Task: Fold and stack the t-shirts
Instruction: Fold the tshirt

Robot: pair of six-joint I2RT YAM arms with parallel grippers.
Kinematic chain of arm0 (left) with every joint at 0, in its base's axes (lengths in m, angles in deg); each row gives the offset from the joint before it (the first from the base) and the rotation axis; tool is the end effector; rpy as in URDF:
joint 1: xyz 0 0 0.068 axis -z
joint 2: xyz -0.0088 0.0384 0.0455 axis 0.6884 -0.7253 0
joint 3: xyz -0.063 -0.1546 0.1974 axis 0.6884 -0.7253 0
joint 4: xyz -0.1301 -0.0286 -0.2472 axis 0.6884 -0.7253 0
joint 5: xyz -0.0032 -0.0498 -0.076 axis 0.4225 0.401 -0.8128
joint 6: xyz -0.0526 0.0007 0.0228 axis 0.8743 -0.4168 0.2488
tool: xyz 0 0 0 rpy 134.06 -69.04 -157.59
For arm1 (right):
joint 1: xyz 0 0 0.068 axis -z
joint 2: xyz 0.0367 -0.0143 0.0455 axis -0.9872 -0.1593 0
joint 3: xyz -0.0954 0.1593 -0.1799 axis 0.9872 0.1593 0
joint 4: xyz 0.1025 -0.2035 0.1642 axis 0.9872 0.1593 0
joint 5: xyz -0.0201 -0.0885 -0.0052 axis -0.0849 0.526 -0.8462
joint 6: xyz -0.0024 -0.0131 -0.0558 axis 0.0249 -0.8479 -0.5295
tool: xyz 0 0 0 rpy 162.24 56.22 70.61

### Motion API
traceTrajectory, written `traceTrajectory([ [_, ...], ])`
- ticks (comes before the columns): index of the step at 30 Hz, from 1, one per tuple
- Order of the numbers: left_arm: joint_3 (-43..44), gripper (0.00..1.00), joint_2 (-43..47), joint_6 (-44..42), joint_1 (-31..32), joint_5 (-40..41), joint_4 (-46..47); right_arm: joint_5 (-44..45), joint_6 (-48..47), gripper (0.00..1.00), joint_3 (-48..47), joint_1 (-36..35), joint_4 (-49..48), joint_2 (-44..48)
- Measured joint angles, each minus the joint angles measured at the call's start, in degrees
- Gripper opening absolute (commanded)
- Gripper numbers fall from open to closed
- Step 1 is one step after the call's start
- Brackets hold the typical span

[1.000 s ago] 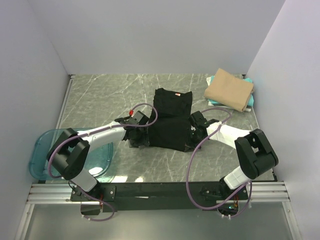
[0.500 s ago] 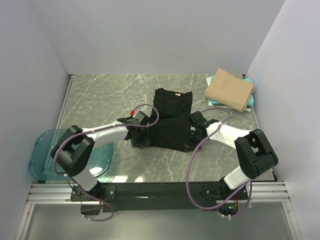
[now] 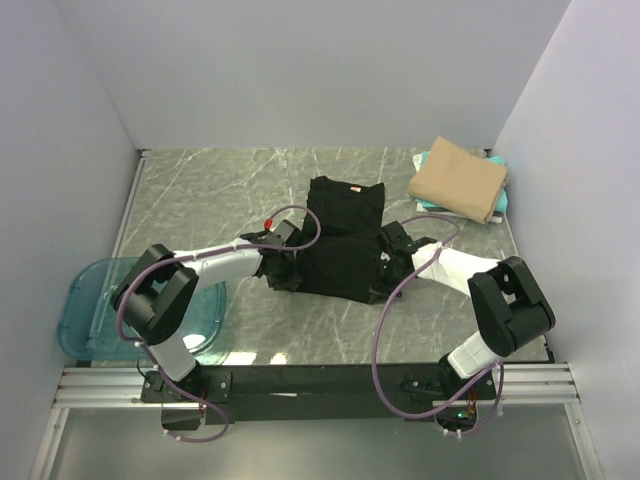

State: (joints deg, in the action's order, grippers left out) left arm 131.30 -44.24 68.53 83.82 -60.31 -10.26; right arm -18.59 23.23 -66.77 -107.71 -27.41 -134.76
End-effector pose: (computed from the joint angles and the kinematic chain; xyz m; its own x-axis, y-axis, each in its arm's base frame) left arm 0.2563 -0.2133 0.1286 -0.9276 -0.2288 -0.2953 -0.1555 0.9552 -0.2517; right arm 0.2466 0.1347 0.1142 -0.9761 0.1910 -0.1042 0.1449 0.9280 0.3434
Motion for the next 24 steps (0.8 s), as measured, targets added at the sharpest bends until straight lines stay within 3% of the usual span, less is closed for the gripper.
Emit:
traceTrajectory([
  [1,0.00,0.11,-0.02,0.00,0.00,-0.02,0.02,-0.04,-0.11,0.01,-0.07,0.00,0.04,-0.07],
  [4,-0.02,0.01,-0.28,0.48,0.00,-0.20,0.42,-0.11,-0.28,0.00,-0.17,0.00,0.07,-0.20],
  [24,-2.67,0.01,2.29,0.81,0.00,0.72,0.87,5.16,-0.44,0.00,-1.95,-0.37,3.72,-0.28],
])
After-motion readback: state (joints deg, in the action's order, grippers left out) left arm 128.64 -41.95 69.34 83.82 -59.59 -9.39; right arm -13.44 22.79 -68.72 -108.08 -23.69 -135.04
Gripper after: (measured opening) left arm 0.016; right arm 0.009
